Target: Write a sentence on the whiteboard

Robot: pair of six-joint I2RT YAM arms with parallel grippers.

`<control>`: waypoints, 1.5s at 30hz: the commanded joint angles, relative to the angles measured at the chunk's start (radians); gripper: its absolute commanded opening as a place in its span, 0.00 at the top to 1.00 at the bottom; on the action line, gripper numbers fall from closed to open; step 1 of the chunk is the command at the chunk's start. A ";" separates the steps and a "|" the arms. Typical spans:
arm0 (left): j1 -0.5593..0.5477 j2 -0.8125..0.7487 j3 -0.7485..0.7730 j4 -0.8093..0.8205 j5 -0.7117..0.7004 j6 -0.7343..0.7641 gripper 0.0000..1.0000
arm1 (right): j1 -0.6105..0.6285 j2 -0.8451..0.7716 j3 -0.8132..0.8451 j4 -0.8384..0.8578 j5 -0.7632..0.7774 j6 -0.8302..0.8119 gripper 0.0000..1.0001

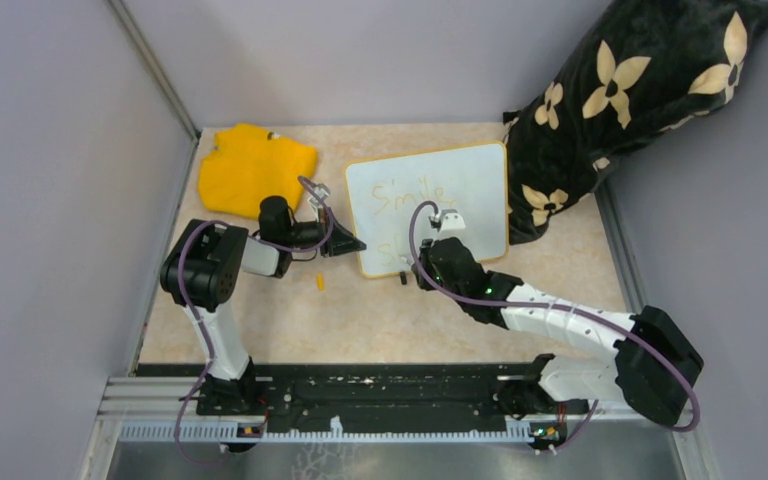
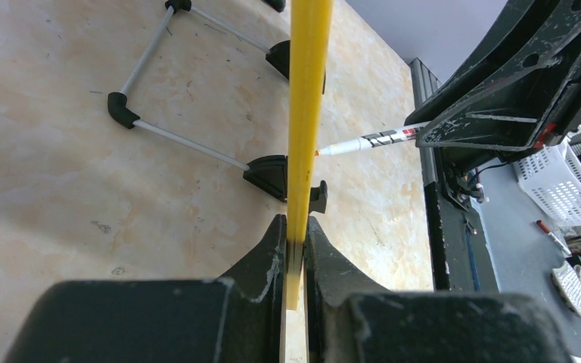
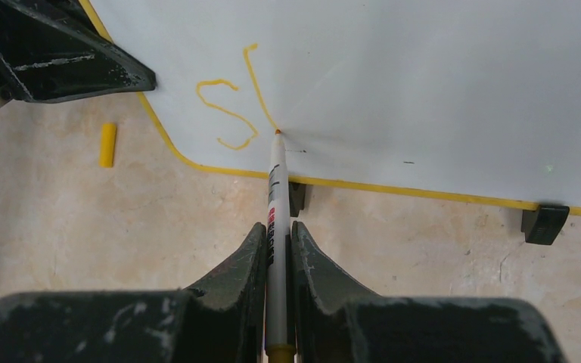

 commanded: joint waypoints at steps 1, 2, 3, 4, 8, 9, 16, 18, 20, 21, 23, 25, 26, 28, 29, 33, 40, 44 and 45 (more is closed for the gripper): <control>-0.007 0.008 0.012 -0.071 -0.028 0.015 1.00 | -0.010 -0.034 -0.020 0.005 0.030 0.020 1.00; -0.007 0.008 0.012 -0.070 -0.028 0.015 1.00 | -0.009 -0.037 -0.022 -0.001 0.034 0.024 1.00; -0.007 0.008 0.012 -0.072 -0.027 0.015 1.00 | -0.010 -0.041 -0.023 -0.007 0.040 0.023 1.00; -0.007 0.008 0.013 -0.072 -0.029 0.016 1.00 | -0.011 -0.046 -0.022 -0.014 0.048 0.021 1.00; -0.007 0.006 0.012 -0.074 -0.029 0.017 1.00 | -0.010 -0.068 -0.013 -0.049 0.092 0.014 1.00; -0.007 0.006 0.012 -0.074 -0.029 0.017 1.00 | -0.011 -0.076 -0.011 -0.051 0.097 0.011 1.00; -0.007 0.006 0.012 -0.073 -0.028 0.017 1.00 | -0.010 -0.129 -0.004 0.020 0.016 -0.032 1.00; -0.007 0.006 0.014 -0.076 -0.028 0.017 1.00 | -0.010 -0.130 0.005 0.023 -0.010 -0.039 1.00; -0.007 0.008 0.014 -0.075 -0.029 0.018 1.00 | -0.010 -0.117 0.021 0.050 -0.025 -0.043 1.00; -0.007 0.008 0.015 -0.075 -0.029 0.018 1.00 | -0.009 -0.109 0.028 0.053 -0.032 -0.045 1.00; -0.007 0.008 0.015 -0.075 -0.029 0.019 1.00 | -0.009 -0.092 0.039 0.063 -0.047 -0.047 1.00; -0.007 0.006 0.014 -0.076 -0.029 0.019 1.00 | -0.008 -0.073 0.050 0.073 -0.057 -0.047 1.00; -0.007 0.006 0.013 -0.077 -0.029 0.019 1.00 | -0.009 -0.065 0.055 0.076 -0.061 -0.046 1.00; -0.007 0.008 0.014 -0.077 -0.029 0.020 1.00 | -0.009 -0.048 0.063 0.087 -0.070 -0.044 1.00; -0.007 0.008 0.014 -0.078 -0.029 0.020 1.00 | -0.009 -0.042 0.067 0.093 -0.072 -0.043 1.00; -0.007 0.009 0.016 -0.082 -0.027 0.020 1.00 | -0.009 -0.018 0.078 0.104 -0.073 -0.036 1.00; -0.007 0.009 0.018 -0.086 -0.029 0.021 1.00 | -0.010 0.011 0.093 0.074 -0.020 -0.027 1.00; -0.007 0.008 0.017 -0.088 -0.029 0.022 1.00 | -0.011 0.031 0.095 0.063 -0.004 -0.029 1.00; -0.007 0.008 0.017 -0.088 -0.029 0.022 1.00 | -0.012 0.035 0.095 0.059 -0.001 -0.029 1.00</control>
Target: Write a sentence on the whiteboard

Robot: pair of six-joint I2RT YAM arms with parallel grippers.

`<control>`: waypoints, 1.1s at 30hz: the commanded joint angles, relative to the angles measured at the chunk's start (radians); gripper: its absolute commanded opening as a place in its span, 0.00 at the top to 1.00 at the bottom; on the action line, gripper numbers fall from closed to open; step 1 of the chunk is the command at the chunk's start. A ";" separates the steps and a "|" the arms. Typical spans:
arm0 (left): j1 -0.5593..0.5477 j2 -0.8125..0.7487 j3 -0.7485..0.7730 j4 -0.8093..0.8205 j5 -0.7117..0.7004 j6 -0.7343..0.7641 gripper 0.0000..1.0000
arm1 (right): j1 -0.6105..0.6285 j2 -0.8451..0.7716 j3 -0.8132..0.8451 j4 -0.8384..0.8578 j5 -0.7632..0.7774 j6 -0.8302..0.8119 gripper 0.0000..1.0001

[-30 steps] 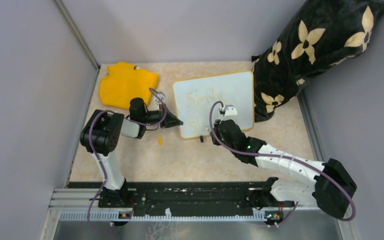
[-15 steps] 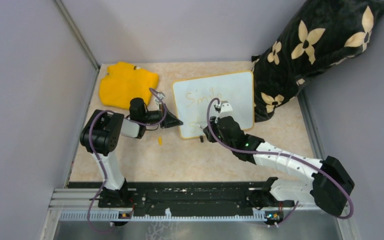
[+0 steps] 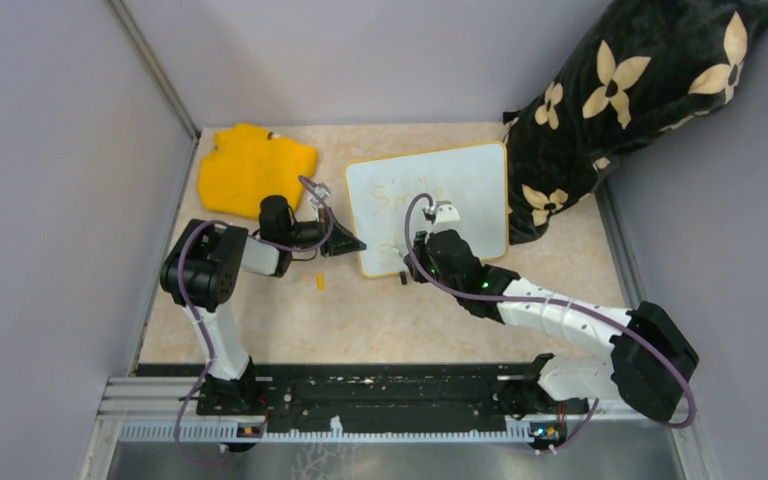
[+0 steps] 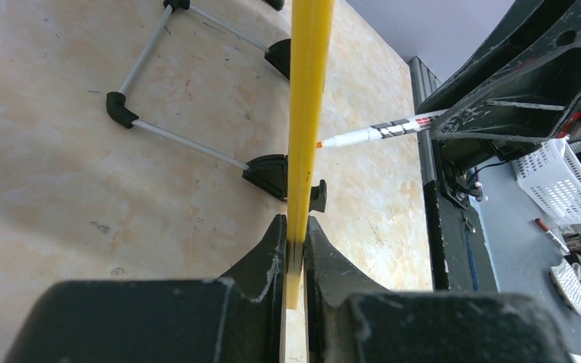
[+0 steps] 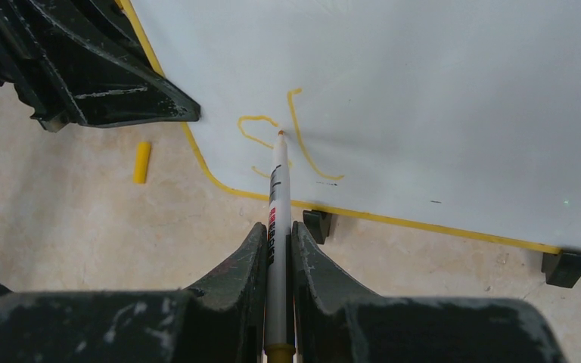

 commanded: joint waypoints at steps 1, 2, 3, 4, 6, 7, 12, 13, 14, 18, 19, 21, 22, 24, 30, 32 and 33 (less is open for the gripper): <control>-0.007 0.008 0.011 -0.074 -0.034 0.011 1.00 | -0.007 0.021 0.049 0.017 0.039 0.001 1.00; -0.007 0.008 0.011 -0.075 -0.034 0.011 1.00 | -0.008 0.024 0.049 0.014 0.042 0.002 1.00; -0.007 0.008 0.011 -0.075 -0.034 0.011 1.00 | -0.010 0.026 0.048 0.010 0.046 0.003 1.00; -0.007 0.008 0.012 -0.075 -0.034 0.012 1.00 | -0.010 0.026 0.046 0.007 0.052 0.004 1.00; -0.007 0.008 0.011 -0.075 -0.034 0.012 1.00 | -0.014 0.026 0.045 -0.002 0.063 0.007 1.00; -0.007 0.008 0.011 -0.075 -0.034 0.012 1.00 | -0.015 0.024 0.043 -0.007 0.069 0.007 1.00; -0.007 0.008 0.011 -0.076 -0.035 0.012 1.00 | -0.021 0.001 0.036 -0.046 0.113 0.007 1.00; -0.007 0.008 0.013 -0.077 -0.036 0.012 1.00 | -0.023 -0.005 0.034 -0.055 0.120 0.007 1.00; -0.007 0.010 0.013 -0.080 -0.036 0.012 1.00 | -0.027 -0.012 0.032 -0.064 0.128 0.005 1.00; -0.007 0.009 0.015 -0.085 -0.036 0.014 1.00 | -0.047 -0.036 0.019 -0.091 0.138 0.007 1.00; -0.006 0.007 0.014 -0.085 -0.036 0.014 1.00 | -0.051 -0.042 0.015 -0.094 0.141 0.007 1.00; -0.007 0.008 0.014 -0.085 -0.036 0.014 1.00 | -0.055 -0.057 0.010 -0.098 0.144 0.006 1.00; -0.007 0.008 0.014 -0.085 -0.036 0.014 1.00 | -0.055 -0.063 0.007 -0.098 0.143 0.005 1.00; -0.007 0.010 0.014 -0.085 -0.035 0.014 1.00 | -0.055 -0.081 0.000 -0.085 0.121 -0.003 1.00; -0.007 0.008 0.013 -0.085 -0.035 0.014 1.00 | -0.055 -0.161 -0.038 -0.020 0.059 -0.023 1.00; -0.007 0.010 0.014 -0.084 -0.035 0.014 1.00 | -0.055 -0.160 -0.029 -0.037 0.076 -0.028 1.00; -0.007 0.010 0.012 -0.084 -0.035 0.014 1.00 | -0.055 -0.158 -0.025 -0.047 0.085 -0.031 1.00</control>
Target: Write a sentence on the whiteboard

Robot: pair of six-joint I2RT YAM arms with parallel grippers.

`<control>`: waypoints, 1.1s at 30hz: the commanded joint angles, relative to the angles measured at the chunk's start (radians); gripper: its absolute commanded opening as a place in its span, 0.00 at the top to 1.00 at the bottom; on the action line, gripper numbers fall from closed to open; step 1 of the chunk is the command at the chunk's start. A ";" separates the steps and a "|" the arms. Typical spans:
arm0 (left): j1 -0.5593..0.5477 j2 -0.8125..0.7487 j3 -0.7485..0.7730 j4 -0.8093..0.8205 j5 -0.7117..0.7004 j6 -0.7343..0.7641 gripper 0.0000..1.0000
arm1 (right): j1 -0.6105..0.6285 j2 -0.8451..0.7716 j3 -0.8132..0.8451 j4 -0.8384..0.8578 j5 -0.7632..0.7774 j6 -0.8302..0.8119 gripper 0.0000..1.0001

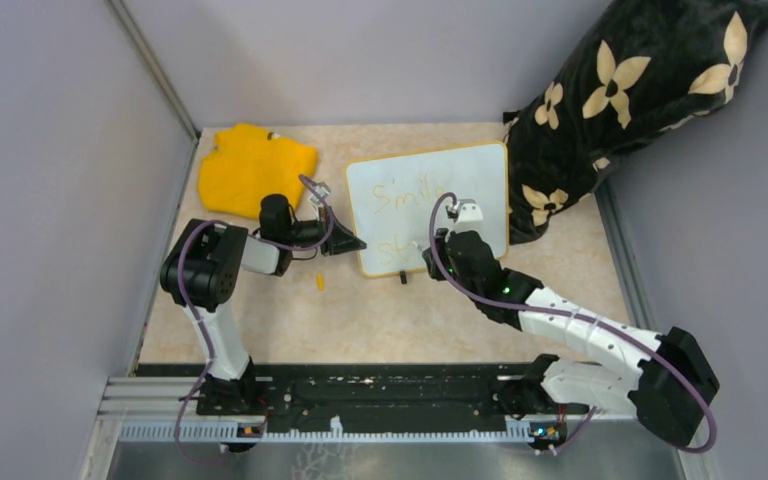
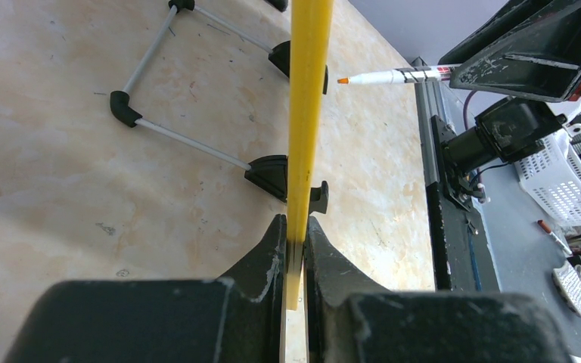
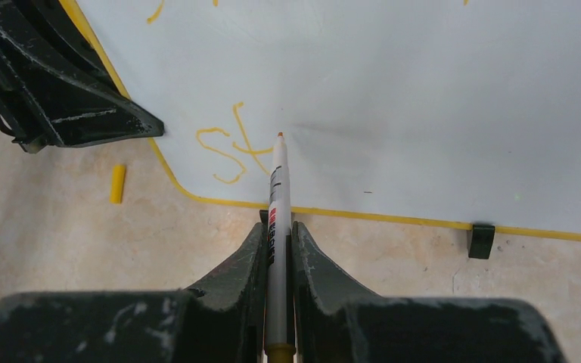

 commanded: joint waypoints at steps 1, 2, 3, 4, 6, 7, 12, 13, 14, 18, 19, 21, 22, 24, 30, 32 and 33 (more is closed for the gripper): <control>-0.007 0.010 0.004 -0.066 -0.030 0.010 1.00 | -0.006 -0.021 0.018 0.027 0.032 -0.023 1.00; -0.007 0.010 0.003 -0.065 -0.031 0.010 1.00 | -0.006 -0.016 0.020 0.020 0.039 -0.024 1.00; -0.007 0.010 0.003 -0.065 -0.031 0.010 1.00 | -0.006 -0.012 0.022 0.016 0.043 -0.022 1.00; -0.007 0.010 0.003 -0.066 -0.031 0.010 1.00 | -0.006 -0.007 0.023 0.011 0.044 -0.021 1.00; -0.007 0.010 0.003 -0.065 -0.032 0.010 1.00 | -0.006 0.003 0.025 0.005 0.046 -0.018 1.00; -0.007 0.010 0.002 -0.065 -0.031 0.010 1.00 | -0.006 0.009 0.026 0.000 0.046 -0.017 1.00; -0.007 0.013 0.002 -0.065 -0.032 0.010 1.00 | -0.006 0.022 0.027 -0.005 0.054 -0.015 1.00; -0.007 0.013 0.003 -0.065 -0.031 0.009 1.00 | -0.006 0.025 0.029 -0.005 0.055 -0.015 1.00; -0.006 0.013 0.003 -0.065 -0.031 0.008 1.00 | -0.006 0.029 0.032 -0.005 0.055 -0.014 1.00; -0.007 0.013 0.003 -0.065 -0.031 0.010 1.00 | -0.007 0.044 0.042 -0.003 0.060 -0.016 1.00; -0.007 0.012 0.003 -0.065 -0.030 0.010 1.00 | -0.006 0.049 0.043 -0.001 0.063 -0.016 1.00; -0.007 0.013 0.003 -0.066 -0.031 0.010 1.00 | -0.006 0.059 0.045 0.003 0.069 -0.016 1.00; -0.007 0.013 0.002 -0.065 -0.032 0.010 1.00 | -0.006 0.063 0.046 0.007 0.066 -0.018 1.00; -0.007 0.012 0.003 -0.065 -0.032 0.010 1.00 | -0.006 0.073 0.048 0.017 0.056 -0.017 1.00; -0.007 0.011 0.002 -0.066 -0.030 0.010 1.00 | -0.006 0.090 0.041 0.046 0.025 -0.019 1.00; -0.007 0.011 0.003 -0.066 -0.030 0.011 1.00 | -0.006 0.091 0.039 0.047 0.019 -0.019 1.00; -0.007 0.012 0.003 -0.065 -0.031 0.011 1.00 | -0.006 0.091 0.035 0.046 0.018 -0.019 1.00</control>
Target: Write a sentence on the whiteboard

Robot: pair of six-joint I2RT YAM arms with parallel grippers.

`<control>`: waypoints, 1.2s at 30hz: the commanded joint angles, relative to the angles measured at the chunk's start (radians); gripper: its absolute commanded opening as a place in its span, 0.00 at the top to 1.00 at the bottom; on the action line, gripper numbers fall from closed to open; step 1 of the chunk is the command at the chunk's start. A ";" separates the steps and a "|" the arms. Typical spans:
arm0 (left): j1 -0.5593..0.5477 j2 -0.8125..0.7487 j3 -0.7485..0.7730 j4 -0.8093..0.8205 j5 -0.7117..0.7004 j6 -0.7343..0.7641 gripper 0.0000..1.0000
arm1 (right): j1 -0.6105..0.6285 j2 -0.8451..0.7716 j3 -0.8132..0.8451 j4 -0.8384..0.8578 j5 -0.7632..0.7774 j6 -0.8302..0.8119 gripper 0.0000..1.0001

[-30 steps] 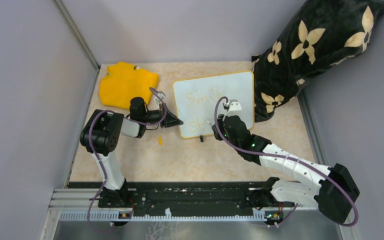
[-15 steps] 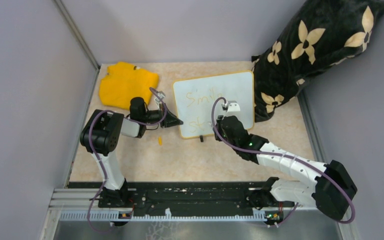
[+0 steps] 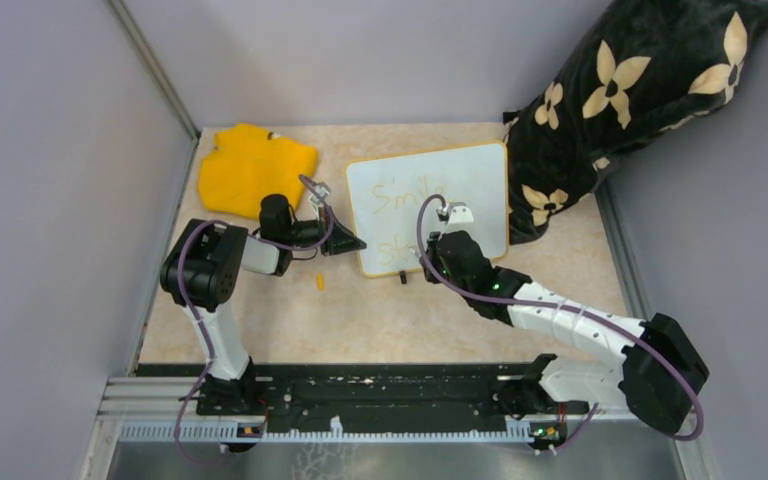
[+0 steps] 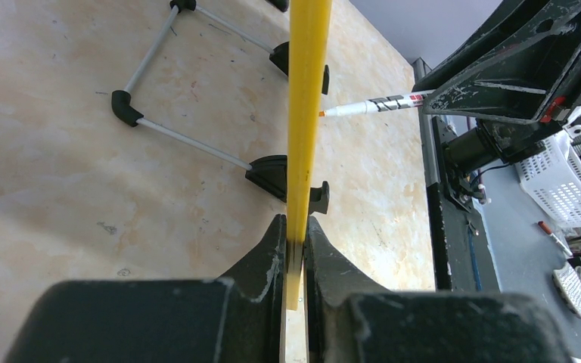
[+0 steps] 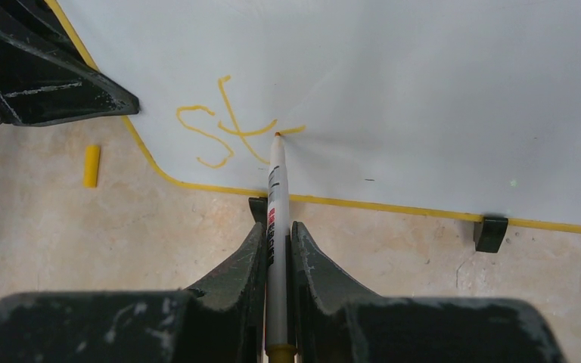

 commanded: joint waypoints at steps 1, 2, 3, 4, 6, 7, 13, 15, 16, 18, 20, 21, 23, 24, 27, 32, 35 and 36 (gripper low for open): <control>-0.006 0.012 0.003 -0.064 -0.028 0.011 1.00 | -0.008 0.018 0.025 0.042 0.022 -0.010 1.00; -0.007 0.012 0.004 -0.064 -0.027 0.011 1.00 | -0.008 0.018 0.022 0.040 0.022 -0.009 1.00; -0.007 0.013 0.004 -0.065 -0.026 0.011 1.00 | -0.009 0.017 0.018 0.035 0.023 -0.009 1.00; -0.007 0.013 0.004 -0.064 -0.027 0.011 1.00 | -0.008 0.017 0.015 0.031 0.023 -0.007 1.00; -0.007 0.012 0.005 -0.067 -0.029 0.011 1.00 | -0.007 0.013 0.006 0.018 0.026 -0.003 1.00; -0.007 0.011 0.005 -0.067 -0.028 0.011 1.00 | -0.008 0.010 0.001 0.012 0.026 -0.001 1.00; -0.007 0.011 0.004 -0.067 -0.029 0.013 1.00 | -0.008 -0.029 -0.033 -0.015 0.040 0.004 1.00; -0.007 0.011 0.004 -0.068 -0.029 0.013 1.00 | -0.008 -0.038 -0.037 -0.024 0.049 0.003 1.00; -0.007 0.010 0.004 -0.068 -0.029 0.013 1.00 | -0.008 -0.043 -0.039 -0.029 0.052 0.004 1.00; -0.007 0.010 0.003 -0.068 -0.027 0.013 1.00 | -0.008 -0.048 -0.039 -0.035 0.060 0.001 1.00; -0.007 0.010 0.003 -0.068 -0.028 0.013 1.00 | -0.008 -0.052 -0.037 -0.040 0.070 0.003 1.00; -0.007 0.009 0.002 -0.069 -0.029 0.013 1.00 | -0.008 -0.053 -0.034 -0.042 0.075 0.001 1.00; -0.007 0.010 0.003 -0.068 -0.028 0.013 1.00 | -0.008 -0.054 -0.028 -0.041 0.083 0.001 1.00; -0.007 0.010 0.002 -0.069 -0.027 0.013 1.00 | -0.008 -0.052 -0.023 -0.040 0.087 0.000 1.00; -0.007 0.010 0.002 -0.068 -0.028 0.013 1.00 | -0.008 -0.044 0.000 -0.038 0.094 -0.008 1.00; -0.007 0.008 0.003 -0.068 -0.028 0.013 1.00 | -0.008 -0.023 0.044 -0.034 0.100 -0.027 1.00; -0.007 0.008 0.003 -0.066 -0.027 0.013 1.00 | -0.008 -0.012 0.061 -0.032 0.101 -0.036 1.00; -0.007 0.007 0.004 -0.066 -0.027 0.013 1.00 | -0.009 -0.009 0.066 -0.031 0.102 -0.038 1.00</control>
